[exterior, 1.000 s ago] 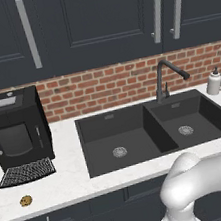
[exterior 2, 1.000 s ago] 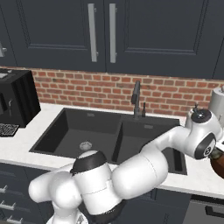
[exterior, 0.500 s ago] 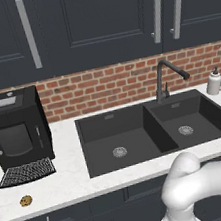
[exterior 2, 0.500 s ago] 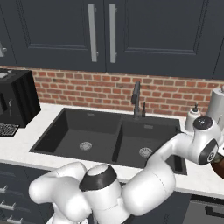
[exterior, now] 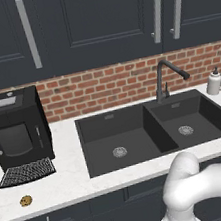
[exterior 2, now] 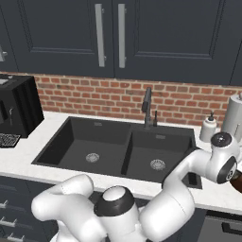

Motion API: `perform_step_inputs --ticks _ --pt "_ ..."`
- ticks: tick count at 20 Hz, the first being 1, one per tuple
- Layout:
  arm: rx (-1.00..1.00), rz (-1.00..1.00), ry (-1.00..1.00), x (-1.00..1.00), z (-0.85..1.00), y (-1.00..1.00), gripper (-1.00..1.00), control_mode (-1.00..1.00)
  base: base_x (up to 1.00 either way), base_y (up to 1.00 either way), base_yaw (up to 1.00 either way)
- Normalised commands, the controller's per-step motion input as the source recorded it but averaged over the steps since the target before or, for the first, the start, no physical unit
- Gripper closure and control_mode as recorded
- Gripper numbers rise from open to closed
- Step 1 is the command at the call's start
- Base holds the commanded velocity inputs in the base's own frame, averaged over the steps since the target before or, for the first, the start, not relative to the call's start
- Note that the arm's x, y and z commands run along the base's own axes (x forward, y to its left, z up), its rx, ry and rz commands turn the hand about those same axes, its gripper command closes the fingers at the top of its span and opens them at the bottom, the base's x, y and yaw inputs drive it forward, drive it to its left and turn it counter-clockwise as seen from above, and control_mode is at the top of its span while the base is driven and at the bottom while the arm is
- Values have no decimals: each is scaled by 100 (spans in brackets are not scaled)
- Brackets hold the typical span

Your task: Pick the cucumber from the sink and place it in the bowl. Then pick the bowl and place it in the microwave. Then close the microwave door and press the start button.

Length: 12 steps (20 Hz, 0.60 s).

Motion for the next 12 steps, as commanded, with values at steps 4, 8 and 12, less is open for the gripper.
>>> perform_step_inputs --ticks 4,8,12 --pt "0 4 2 14 -16 -7 100 -100 0 0 0" --pt "0 5 4 4 -1 -4 100 -100 0 0 0" --pt "0 5 2 0 18 -10 100 -100 0 0 0"
